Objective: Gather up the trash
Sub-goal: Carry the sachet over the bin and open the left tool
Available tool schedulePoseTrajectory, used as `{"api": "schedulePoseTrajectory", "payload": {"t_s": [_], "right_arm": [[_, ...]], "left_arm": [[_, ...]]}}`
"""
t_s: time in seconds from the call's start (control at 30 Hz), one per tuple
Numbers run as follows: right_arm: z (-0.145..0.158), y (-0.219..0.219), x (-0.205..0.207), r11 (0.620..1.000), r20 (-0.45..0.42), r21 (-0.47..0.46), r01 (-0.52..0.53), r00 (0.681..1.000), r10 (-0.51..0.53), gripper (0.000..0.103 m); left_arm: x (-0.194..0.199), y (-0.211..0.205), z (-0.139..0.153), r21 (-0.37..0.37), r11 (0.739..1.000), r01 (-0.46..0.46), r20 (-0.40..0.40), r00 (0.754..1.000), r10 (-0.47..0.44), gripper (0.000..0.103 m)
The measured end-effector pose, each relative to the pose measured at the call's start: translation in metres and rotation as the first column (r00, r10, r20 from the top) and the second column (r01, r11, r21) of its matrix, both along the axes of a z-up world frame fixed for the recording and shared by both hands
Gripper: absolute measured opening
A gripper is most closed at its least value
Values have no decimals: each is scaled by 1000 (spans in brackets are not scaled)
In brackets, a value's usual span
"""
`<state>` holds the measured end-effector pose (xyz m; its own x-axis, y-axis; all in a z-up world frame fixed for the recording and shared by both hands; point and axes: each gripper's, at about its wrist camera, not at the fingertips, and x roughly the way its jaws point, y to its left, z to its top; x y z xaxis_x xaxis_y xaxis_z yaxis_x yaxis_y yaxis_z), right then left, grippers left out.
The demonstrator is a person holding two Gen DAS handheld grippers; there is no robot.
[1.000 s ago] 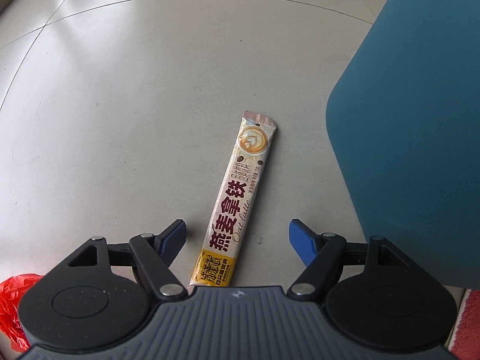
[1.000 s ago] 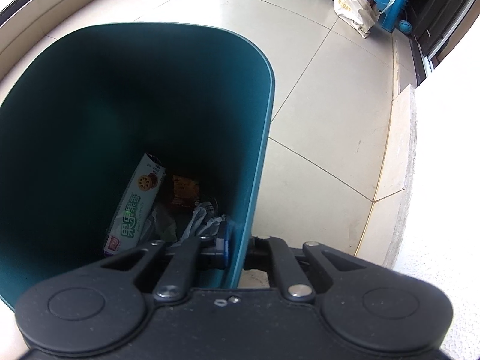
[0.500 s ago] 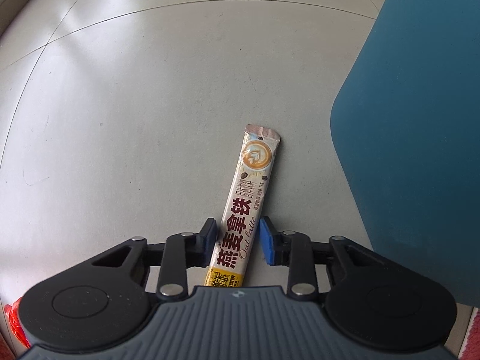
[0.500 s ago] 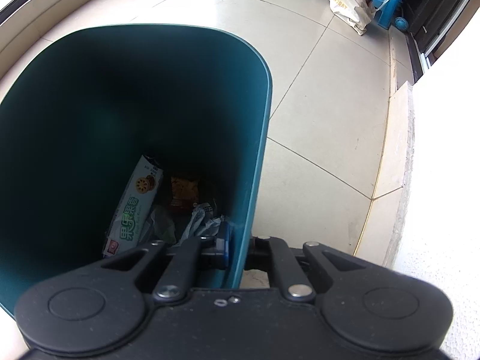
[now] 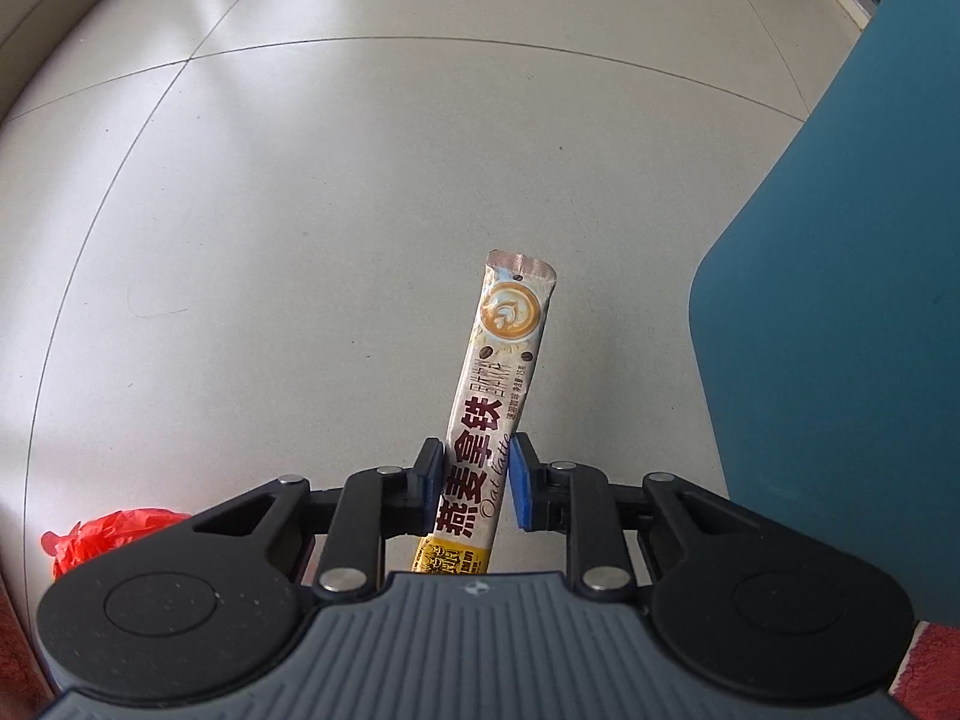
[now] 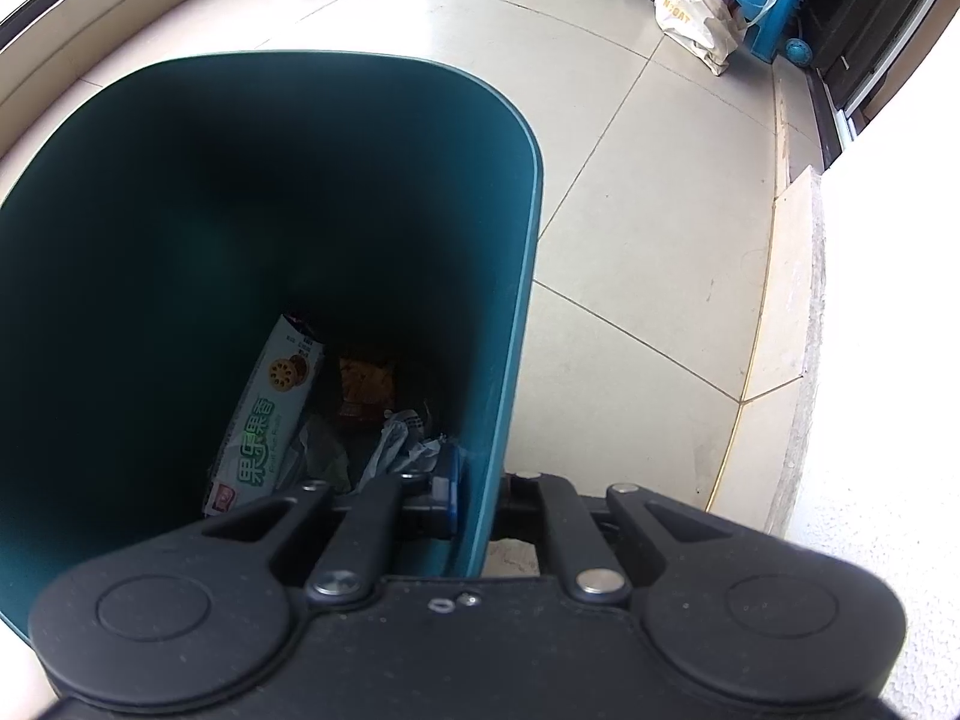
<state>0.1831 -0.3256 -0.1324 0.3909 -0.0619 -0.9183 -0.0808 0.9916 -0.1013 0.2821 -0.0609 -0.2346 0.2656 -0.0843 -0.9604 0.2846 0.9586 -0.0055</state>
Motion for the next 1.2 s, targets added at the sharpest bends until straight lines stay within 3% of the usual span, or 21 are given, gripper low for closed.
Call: {"api": "schedulePoseTrajectory", "payload": {"t_s": [0.2,0.57,0.7,0.9,1.07,1.2], "right_arm": [[-1,3,-2,1000,13,-19,-14,1000,15,7],[-2,15,-5,996,18,-21,-91,996,91,7],[-3,12,-3,996,15,-13,-92,996,92,8],[-2,8,-3,996,19,-3,-90,996,90,8],[-1,9,-7,996,24,-3,-94,995,94,8],[-2,8,-8,995,28,2,-98,995,98,8]], "left_arm": [[-7,12,68,-8,999,-36,65,997,37,22],[-49,23,232,-89,995,-54,203,977,71,22],[-65,12,263,-119,993,-10,249,968,40,22],[-81,-42,272,-167,980,111,254,965,-66,22],[-75,-97,247,-167,971,170,198,971,-136,22],[-68,-128,212,-125,974,189,124,977,-173,22]]}}
